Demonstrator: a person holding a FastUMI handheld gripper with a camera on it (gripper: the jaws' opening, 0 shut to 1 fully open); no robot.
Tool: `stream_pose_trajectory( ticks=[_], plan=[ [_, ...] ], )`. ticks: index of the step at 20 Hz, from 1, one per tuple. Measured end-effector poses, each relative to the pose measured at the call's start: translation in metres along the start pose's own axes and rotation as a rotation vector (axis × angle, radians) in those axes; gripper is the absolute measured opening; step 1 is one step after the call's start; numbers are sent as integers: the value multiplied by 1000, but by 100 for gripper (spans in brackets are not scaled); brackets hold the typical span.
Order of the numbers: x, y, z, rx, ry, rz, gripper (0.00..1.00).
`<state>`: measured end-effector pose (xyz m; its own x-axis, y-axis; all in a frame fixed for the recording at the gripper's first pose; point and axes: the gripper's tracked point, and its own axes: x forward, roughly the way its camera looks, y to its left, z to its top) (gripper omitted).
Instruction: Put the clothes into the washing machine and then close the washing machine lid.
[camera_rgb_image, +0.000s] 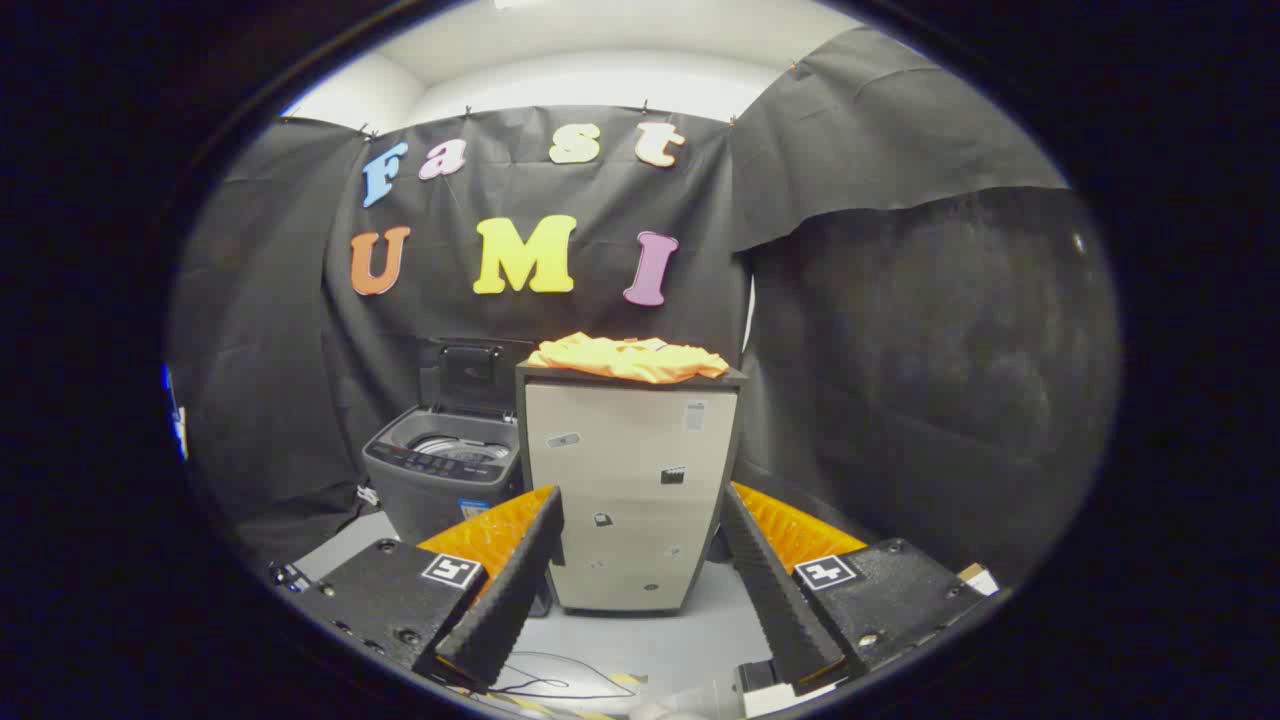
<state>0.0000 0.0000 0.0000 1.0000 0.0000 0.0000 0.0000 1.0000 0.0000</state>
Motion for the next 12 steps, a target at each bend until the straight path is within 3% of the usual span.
stream_pose_trajectory(
  ticks=[12],
  plan=[
    [12,22,5,-14,-7,3,99]
  ],
)
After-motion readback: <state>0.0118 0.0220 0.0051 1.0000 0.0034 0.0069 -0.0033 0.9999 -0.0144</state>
